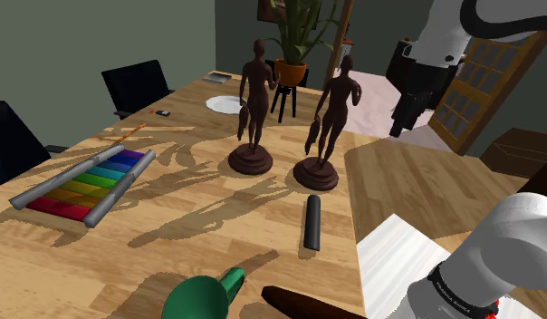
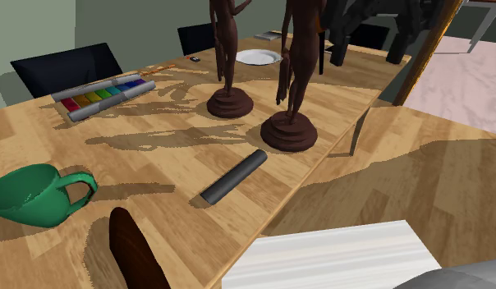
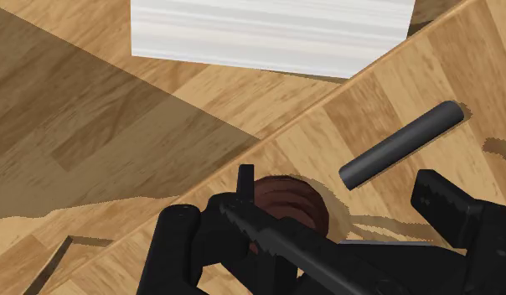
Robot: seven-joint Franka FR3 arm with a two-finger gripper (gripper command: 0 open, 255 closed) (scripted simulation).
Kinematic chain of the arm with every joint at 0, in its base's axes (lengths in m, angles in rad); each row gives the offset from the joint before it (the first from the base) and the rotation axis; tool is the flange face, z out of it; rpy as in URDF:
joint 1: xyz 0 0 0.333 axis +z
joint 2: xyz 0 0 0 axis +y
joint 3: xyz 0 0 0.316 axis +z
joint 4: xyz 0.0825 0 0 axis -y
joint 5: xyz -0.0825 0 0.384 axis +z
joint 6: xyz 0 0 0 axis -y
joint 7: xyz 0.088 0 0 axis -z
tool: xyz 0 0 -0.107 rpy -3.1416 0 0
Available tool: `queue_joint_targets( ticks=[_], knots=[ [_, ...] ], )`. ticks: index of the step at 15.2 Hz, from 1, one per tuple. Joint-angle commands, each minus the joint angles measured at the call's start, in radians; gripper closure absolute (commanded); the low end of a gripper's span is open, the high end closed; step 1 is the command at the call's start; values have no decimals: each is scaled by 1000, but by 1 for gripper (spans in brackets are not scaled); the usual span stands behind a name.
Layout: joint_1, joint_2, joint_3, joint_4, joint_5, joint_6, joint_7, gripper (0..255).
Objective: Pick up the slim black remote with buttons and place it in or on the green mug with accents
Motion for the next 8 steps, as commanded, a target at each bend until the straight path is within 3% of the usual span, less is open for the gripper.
queue_joint_targets(
  ticks=[1, 8],
  knots=[
    [0, 0, 0, 0, 0, 0, 0, 0],
    [-25, -121, 216, -231, 118, 193, 370, 0]
  ],
)
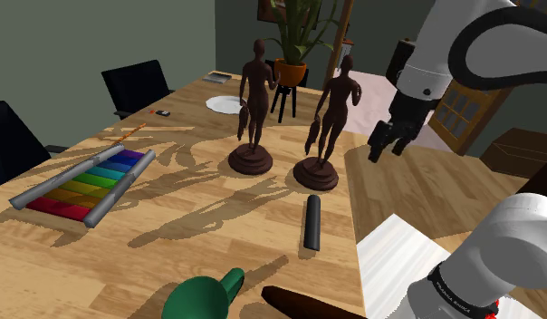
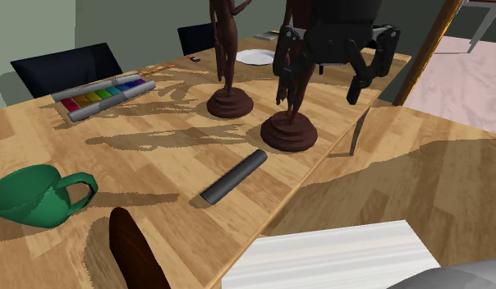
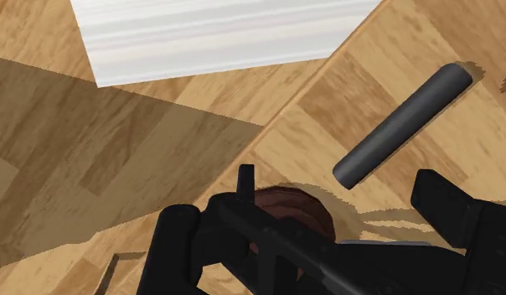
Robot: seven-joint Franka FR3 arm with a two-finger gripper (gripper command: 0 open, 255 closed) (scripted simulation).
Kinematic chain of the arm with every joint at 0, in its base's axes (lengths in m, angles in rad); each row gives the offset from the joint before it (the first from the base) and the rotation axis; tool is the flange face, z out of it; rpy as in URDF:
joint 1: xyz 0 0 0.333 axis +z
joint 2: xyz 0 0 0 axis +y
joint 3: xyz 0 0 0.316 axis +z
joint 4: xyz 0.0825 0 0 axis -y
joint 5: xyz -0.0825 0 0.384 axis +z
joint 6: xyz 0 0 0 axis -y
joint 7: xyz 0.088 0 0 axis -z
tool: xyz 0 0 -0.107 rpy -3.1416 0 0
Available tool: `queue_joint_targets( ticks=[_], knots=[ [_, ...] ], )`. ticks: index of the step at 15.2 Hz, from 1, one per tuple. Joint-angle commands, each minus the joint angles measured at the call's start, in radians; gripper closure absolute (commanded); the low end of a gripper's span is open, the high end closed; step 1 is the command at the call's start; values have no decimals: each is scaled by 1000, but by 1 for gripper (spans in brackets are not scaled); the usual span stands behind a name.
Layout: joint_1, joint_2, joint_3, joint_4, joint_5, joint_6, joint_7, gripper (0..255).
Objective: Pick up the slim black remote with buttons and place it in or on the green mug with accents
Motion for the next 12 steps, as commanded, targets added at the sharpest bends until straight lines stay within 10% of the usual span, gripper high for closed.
queue_joint_targets(
  ticks=[1, 12],
  knots=[
    [-6, -20, 64, -60, 35, 64, 108, 0],
    [-110, 174, 534, -139, 193, 443, 731, 0]
  ],
)
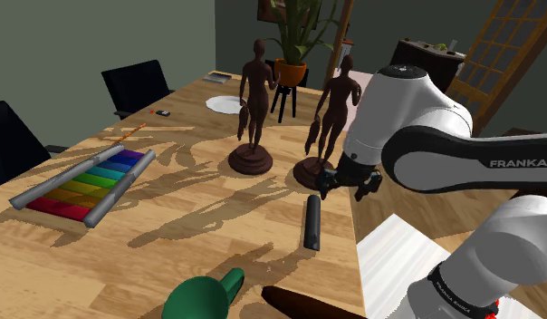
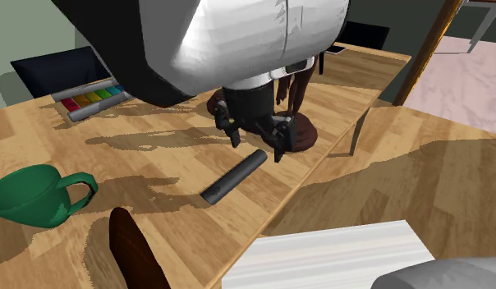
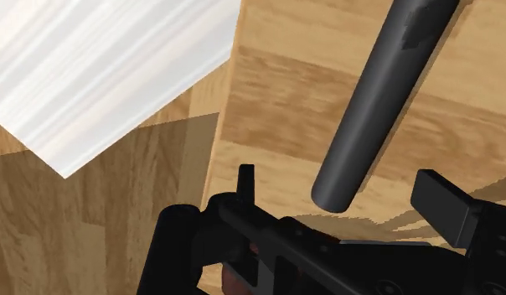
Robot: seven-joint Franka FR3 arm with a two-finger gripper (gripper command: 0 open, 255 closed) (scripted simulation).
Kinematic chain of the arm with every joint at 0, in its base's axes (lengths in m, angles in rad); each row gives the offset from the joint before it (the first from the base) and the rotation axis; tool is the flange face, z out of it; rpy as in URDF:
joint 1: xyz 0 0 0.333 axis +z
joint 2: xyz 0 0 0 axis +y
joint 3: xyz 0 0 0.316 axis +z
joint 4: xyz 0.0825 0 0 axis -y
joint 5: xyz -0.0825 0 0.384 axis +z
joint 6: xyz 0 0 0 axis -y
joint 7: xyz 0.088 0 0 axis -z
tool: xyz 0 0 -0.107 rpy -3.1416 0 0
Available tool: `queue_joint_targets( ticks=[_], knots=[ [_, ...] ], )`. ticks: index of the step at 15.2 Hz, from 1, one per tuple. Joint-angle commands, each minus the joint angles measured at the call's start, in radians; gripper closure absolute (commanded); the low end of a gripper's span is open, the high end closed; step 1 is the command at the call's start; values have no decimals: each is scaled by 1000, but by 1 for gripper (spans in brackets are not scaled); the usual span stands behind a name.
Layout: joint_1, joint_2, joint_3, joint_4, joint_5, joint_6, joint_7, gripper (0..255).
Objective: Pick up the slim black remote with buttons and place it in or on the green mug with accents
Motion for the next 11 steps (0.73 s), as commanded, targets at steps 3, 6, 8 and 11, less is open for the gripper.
queue_joint_targets(
  ticks=[3, 6, 8, 11],
  knots=[
    [-128, 157, 217, 52, -11, 145, 264, 0],
    [-194, 216, 300, 66, -33, 201, 348, 0],
    [-212, 239, 320, 53, -40, 237, 355, 0],
    [-244, 277, 354, 37, -54, 292, 369, 0]
  ],
)
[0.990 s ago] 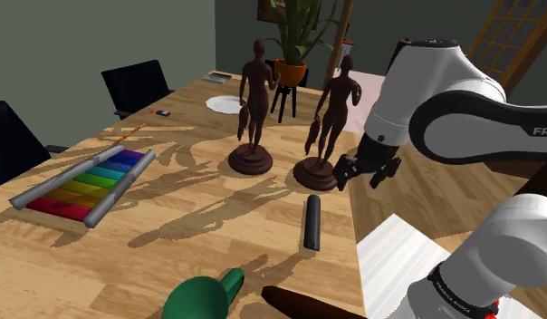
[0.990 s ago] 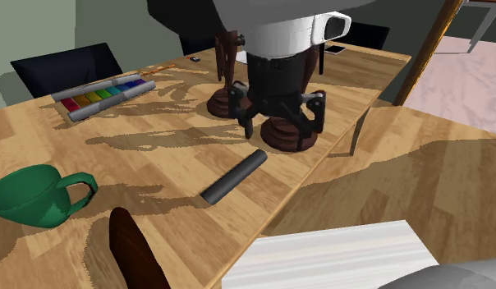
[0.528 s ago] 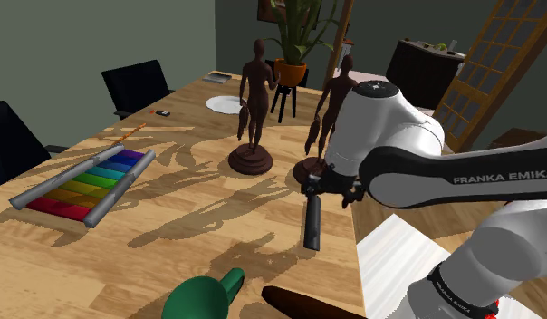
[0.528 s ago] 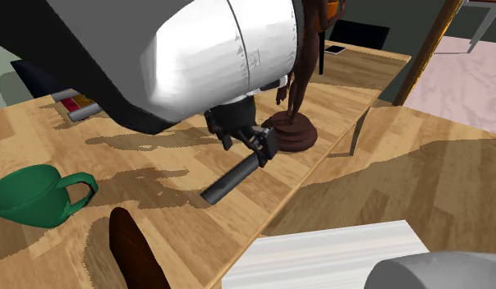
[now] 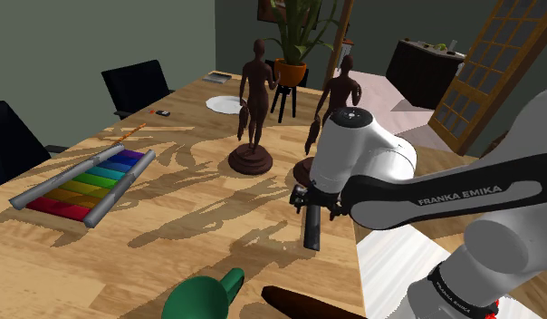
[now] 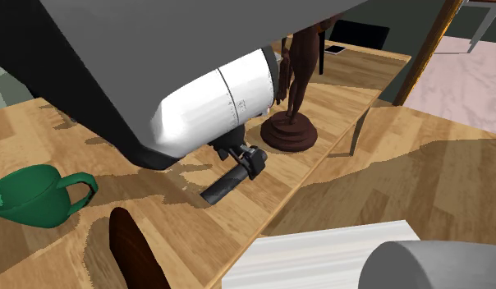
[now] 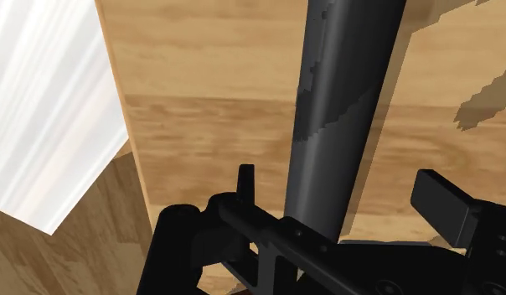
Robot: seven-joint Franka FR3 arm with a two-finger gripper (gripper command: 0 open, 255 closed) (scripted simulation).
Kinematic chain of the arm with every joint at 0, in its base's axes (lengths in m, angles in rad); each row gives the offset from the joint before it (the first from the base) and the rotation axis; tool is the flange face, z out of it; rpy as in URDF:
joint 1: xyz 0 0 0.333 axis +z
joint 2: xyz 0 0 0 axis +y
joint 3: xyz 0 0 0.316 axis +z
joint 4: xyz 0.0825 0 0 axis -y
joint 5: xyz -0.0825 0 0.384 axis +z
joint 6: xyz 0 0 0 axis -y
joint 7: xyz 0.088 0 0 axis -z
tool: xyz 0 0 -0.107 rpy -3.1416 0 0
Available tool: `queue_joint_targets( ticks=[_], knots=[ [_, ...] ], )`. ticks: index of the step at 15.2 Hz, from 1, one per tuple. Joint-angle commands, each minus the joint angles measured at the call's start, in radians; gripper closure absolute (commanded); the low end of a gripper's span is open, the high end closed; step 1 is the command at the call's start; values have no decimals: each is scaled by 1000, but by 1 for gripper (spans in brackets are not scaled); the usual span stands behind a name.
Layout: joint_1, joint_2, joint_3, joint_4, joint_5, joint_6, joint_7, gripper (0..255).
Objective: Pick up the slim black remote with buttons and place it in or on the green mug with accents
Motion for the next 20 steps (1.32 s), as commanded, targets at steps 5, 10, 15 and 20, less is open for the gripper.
queue_joint_targets(
  ticks=[5, 10, 15, 20],
  knots=[
    [-33, 36, 31, -15, -16, 51, 13, 0],
    [-33, 36, 31, -14, -16, 51, 13, 255],
    [-32, 33, 26, -11, -16, 45, 9, 255],
    [-21, 22, 17, -10, -11, 33, 5, 255]
  ],
)
